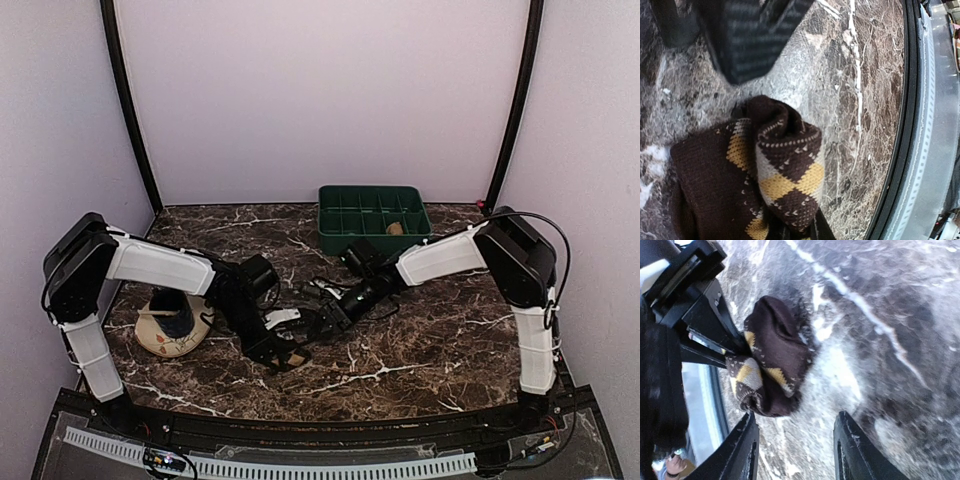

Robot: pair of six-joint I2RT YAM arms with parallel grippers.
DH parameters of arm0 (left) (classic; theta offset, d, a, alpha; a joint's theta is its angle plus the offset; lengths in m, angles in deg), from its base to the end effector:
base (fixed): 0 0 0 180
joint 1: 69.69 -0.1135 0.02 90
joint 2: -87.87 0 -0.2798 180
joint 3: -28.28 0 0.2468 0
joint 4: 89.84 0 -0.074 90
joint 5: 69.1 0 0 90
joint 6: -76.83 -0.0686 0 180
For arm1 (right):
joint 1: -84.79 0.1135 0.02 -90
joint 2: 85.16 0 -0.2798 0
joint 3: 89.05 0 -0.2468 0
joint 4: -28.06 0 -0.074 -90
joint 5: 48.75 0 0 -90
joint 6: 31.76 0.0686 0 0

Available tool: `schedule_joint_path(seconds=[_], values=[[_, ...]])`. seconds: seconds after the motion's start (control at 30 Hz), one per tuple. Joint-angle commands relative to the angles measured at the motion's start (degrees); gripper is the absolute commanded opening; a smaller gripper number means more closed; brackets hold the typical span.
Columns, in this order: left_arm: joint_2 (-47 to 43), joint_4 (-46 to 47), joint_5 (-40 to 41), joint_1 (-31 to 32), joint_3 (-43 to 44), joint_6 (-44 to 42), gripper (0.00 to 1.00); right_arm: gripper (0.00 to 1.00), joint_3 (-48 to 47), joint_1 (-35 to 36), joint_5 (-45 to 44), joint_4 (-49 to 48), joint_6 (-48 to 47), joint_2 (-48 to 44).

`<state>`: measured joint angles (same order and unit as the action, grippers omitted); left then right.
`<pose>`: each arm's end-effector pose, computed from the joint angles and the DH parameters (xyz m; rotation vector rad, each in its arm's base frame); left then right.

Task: Roll the socks
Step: Roll the sock at the center of the board.

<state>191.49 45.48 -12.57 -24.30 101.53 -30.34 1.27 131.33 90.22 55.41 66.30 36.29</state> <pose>0.2067 -0.2634 0.1339 1.5977 2.4102 -0.9350 0.2630 0.3527 0.1201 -1.2108 2.4382 1.4352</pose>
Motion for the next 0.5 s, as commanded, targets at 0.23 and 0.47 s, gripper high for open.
schedule_joint_path(seconds=[0.23, 0.47], values=[[5.4, -7.5, -4.2, -2.3, 2.0, -0.5, 0.00, 0.46, 11.6, -0.4, -14.7, -12.4, 2.0, -10.3], [7.5, -9.1, -7.5, -4.2, 3.4, -1.1, 0.00, 0.46, 18.8, 1.5, -14.7, -17.9, 2.0, -18.4]])
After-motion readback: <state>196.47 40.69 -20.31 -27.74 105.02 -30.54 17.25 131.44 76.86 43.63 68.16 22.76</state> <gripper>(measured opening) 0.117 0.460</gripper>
